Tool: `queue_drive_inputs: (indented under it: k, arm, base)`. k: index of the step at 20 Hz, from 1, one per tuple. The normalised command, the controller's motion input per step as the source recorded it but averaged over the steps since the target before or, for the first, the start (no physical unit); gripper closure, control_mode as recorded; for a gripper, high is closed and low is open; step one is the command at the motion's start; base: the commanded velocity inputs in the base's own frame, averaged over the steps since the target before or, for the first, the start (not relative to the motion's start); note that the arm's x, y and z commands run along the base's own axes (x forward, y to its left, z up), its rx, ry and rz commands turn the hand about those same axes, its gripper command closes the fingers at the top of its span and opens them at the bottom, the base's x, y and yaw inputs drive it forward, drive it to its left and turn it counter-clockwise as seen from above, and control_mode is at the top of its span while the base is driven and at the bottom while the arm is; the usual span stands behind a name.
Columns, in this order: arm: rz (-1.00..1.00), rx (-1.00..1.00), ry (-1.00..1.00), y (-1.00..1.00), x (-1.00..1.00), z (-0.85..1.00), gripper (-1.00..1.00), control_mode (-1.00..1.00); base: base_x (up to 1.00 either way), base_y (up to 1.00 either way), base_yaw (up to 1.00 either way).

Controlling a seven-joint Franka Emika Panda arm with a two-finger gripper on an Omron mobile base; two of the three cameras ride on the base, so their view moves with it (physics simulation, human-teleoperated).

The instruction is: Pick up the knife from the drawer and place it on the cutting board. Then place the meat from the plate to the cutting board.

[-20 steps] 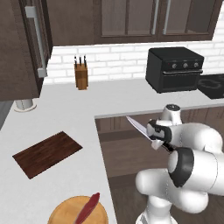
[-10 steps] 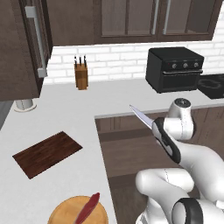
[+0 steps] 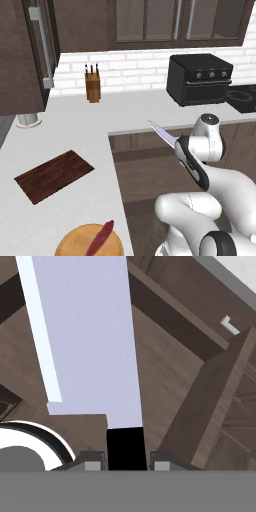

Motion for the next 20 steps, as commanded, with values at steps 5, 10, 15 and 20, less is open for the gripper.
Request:
queue_drive_inputs:
  k: [5,10,15,20]
  arm:
    - [0.0,0.0,0.0,0.0,0.0,0.0,1.0,-1.0]
    - [0.0,0.0,0.0,0.0,0.0,0.0,1.0,-1.0]
    - [0.0,0.0,0.0,0.0,0.0,0.0,1.0,-1.0]
    - [0.0,0.0,0.0,0.0,0.0,0.0,1.0,-1.0]
  base:
    - [0.0,0.0,0.0]
    - [0.0,0.0,0.0]
    - [0.0,0.0,0.0]
    - [0.0,0.0,0.0]
